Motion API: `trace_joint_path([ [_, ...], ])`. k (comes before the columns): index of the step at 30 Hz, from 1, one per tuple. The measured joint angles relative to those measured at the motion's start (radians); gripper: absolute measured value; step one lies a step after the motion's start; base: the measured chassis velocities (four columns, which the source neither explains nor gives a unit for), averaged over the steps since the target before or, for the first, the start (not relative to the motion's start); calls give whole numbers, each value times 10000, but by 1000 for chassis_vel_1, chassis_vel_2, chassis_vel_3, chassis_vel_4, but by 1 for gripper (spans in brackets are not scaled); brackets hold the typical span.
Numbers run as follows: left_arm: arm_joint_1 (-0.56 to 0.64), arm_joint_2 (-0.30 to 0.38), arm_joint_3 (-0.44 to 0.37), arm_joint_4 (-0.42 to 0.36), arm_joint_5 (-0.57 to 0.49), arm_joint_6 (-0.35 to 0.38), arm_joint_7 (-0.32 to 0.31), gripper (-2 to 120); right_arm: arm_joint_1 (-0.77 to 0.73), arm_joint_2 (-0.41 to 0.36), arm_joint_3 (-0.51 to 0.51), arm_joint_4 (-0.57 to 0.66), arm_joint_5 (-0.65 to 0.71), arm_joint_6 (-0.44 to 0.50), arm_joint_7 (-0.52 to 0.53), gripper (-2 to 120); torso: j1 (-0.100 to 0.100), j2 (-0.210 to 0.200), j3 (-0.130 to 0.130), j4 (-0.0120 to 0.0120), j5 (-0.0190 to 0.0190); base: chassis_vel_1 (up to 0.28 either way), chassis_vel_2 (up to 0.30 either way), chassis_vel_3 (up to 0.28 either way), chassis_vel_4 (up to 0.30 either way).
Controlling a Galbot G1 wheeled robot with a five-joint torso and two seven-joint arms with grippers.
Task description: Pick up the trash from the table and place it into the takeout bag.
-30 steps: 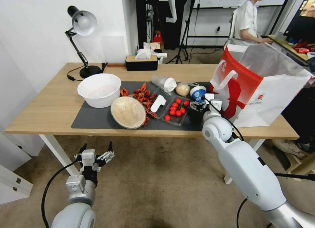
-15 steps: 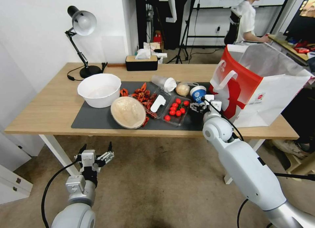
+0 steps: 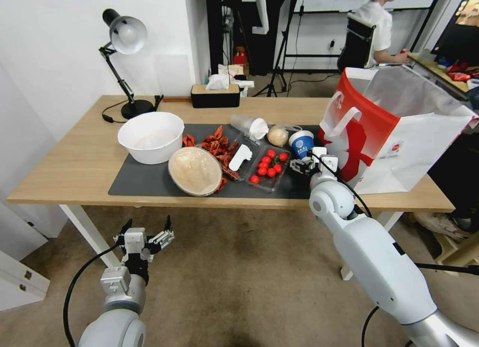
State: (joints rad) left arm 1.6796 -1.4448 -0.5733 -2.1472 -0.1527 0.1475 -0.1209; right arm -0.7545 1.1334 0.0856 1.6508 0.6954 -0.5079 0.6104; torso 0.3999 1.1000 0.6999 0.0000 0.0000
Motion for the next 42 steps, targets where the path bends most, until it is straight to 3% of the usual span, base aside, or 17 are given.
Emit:
trace_joint_path([
  [7, 21, 3, 5, 0, 2, 0, -1, 100, -18, -5, 31, -10, -8, 4, -120, 97, 1, 0, 0, 0, -1, 0, 0, 0, 0],
  [20, 81, -18, 6, -87, 17, 0, -5, 100, -29, -18, 34, -94, -47, 323, -278, 53, 0, 0, 0, 0, -1, 0, 0, 0, 0],
  [34, 93, -19, -1, -87, 22, -6, -9, 100, -206, -40, 123, 45, -85, 482, -398, 51, 1, 0, 1, 0, 0, 0, 0, 0, 0],
  [42, 70, -22, -17, -81, 18, -25, -15, 100, -589, -316, 429, 794, -418, 691, -615, 50, 1, -1, 1, 0, -1, 0, 0, 0, 0],
])
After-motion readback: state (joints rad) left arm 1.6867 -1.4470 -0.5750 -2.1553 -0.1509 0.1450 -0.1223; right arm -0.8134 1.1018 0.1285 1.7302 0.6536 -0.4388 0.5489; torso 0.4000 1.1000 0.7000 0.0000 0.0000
